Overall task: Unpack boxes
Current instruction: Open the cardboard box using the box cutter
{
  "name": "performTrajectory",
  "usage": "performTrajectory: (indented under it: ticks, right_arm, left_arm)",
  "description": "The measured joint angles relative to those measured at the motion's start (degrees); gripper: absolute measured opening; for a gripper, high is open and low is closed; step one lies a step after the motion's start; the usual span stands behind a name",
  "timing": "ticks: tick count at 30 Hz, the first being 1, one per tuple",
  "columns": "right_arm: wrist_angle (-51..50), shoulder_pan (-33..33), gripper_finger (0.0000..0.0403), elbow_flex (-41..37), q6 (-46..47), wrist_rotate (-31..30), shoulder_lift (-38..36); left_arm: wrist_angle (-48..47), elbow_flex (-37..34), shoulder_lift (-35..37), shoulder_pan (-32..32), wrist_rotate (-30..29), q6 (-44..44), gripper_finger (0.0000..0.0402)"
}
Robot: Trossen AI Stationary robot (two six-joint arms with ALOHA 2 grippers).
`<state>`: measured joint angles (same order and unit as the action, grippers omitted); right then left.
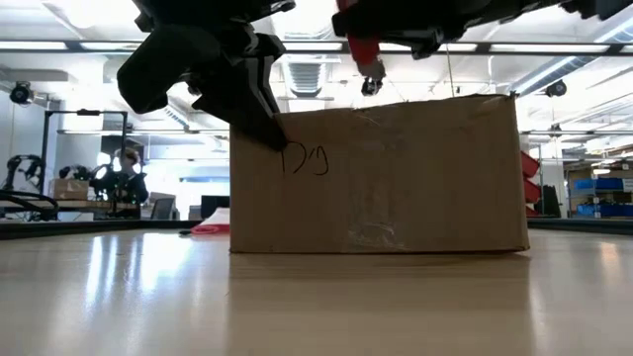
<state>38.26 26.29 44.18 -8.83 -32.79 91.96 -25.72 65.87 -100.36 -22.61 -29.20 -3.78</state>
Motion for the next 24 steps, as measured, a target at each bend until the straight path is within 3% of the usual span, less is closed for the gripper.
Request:
performTrajectory:
  ticks: [12, 24]
  right_arm:
    - [7.73, -1.93, 0.0017, 0.04, 4.04, 1.43, 7.45]
    - [6.03, -1.32, 0.0017, 0.13, 6.38, 0.65, 6.93]
  left_arm:
    - [0.03, 0.00, -0.02, 0.00, 0.18, -0.15, 0.0000]
    - [-0.12, 0.00, -0.01, 0.02, 0.62, 1.46, 0.0000]
